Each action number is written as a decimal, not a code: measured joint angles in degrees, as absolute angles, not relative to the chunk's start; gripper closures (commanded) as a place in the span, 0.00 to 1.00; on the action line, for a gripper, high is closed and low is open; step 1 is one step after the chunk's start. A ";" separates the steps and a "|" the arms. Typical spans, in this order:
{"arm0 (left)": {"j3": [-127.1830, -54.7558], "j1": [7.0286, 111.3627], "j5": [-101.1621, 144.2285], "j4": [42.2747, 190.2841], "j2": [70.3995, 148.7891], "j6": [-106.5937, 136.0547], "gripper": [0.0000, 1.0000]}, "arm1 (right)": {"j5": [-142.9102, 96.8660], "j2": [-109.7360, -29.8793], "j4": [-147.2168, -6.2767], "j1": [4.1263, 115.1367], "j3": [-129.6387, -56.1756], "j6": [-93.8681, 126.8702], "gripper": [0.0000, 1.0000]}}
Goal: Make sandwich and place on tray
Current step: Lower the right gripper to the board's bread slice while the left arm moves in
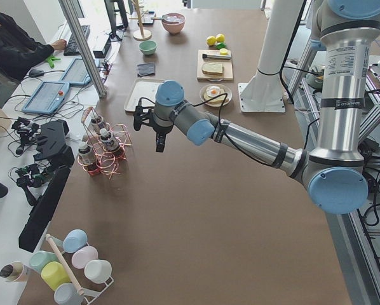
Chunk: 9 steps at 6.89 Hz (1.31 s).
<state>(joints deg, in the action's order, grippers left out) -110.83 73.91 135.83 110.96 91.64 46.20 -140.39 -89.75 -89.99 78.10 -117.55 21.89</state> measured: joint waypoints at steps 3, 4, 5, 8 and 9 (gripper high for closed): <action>-111.88 62.19 128.39 111.73 98.76 62.98 0.03 | -138.97 -89.77 -70.66 67.44 -116.12 47.59 0.00; -112.15 58.37 125.49 111.85 100.94 67.89 0.03 | -137.91 -89.83 -67.30 64.21 -115.87 53.27 0.00; -112.53 54.33 121.68 111.88 102.82 72.45 0.03 | -135.70 -90.13 -63.80 60.15 -115.88 59.02 0.00; -113.19 46.96 113.74 111.82 105.04 79.11 0.03 | -124.13 -91.91 -58.44 44.83 -117.41 69.95 0.00; -113.23 46.36 112.85 111.78 105.20 79.45 0.03 | -121.53 -92.29 -58.22 40.40 -118.40 72.21 0.00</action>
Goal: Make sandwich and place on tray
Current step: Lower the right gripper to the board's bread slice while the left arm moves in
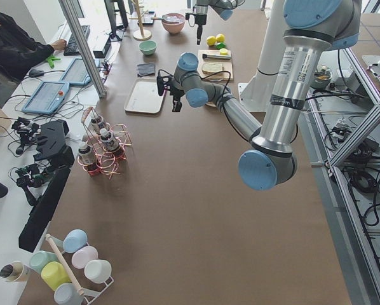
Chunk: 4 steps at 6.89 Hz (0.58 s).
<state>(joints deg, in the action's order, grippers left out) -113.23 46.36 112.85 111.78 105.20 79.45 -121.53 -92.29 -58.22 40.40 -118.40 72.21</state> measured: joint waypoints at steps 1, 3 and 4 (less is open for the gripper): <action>-113.22 46.12 112.40 111.74 105.25 79.57 0.03 | -118.14 -92.41 -58.11 35.53 -119.32 74.21 0.00; -113.21 46.08 112.18 111.69 105.27 79.62 0.03 | -109.20 -92.42 -58.02 26.22 -119.95 77.87 0.00; -113.17 46.10 112.16 111.65 105.21 79.63 0.03 | -107.01 -92.52 -58.01 23.96 -119.86 78.43 0.00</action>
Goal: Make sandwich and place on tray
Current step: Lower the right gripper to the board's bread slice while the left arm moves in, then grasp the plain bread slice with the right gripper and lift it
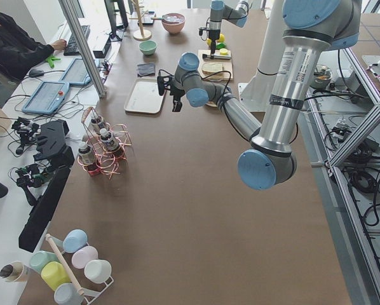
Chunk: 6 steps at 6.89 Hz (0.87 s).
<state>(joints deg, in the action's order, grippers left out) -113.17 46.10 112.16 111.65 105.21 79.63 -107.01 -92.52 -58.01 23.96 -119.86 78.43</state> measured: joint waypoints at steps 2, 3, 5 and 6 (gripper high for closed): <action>-113.07 46.13 112.15 111.62 105.15 79.65 0.03 | -105.12 -93.65 -56.33 22.57 -118.34 78.33 0.01; -113.01 46.09 112.15 111.62 105.17 79.69 0.03 | -104.76 -94.54 -52.81 22.46 -116.12 78.20 0.02; -112.83 46.06 112.15 111.62 105.26 79.66 0.03 | -104.21 -95.09 -49.33 22.30 -113.89 78.28 0.18; -112.74 46.06 112.15 111.62 105.31 79.64 0.03 | -103.74 -95.02 -49.14 22.04 -113.59 78.40 0.21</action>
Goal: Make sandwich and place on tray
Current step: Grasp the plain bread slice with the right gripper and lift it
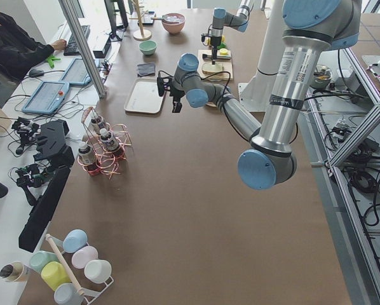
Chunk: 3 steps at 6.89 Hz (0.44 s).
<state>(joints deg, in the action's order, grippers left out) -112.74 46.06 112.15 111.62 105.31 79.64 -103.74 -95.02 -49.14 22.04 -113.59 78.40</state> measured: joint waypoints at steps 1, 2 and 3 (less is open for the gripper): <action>-112.68 46.05 112.15 111.62 105.33 79.63 0.03 | -102.94 -94.97 -49.14 21.57 -113.34 78.46 0.22; -112.63 46.05 112.15 111.62 105.32 79.63 0.03 | -102.32 -94.99 -49.16 21.20 -113.03 78.48 0.57; -112.62 46.06 112.15 111.62 105.30 79.63 0.03 | -102.02 -95.09 -49.15 21.01 -112.80 78.53 0.98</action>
<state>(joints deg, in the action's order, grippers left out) -112.62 46.06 112.15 111.62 105.30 79.63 -102.02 -95.09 -49.15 21.01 -112.80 78.53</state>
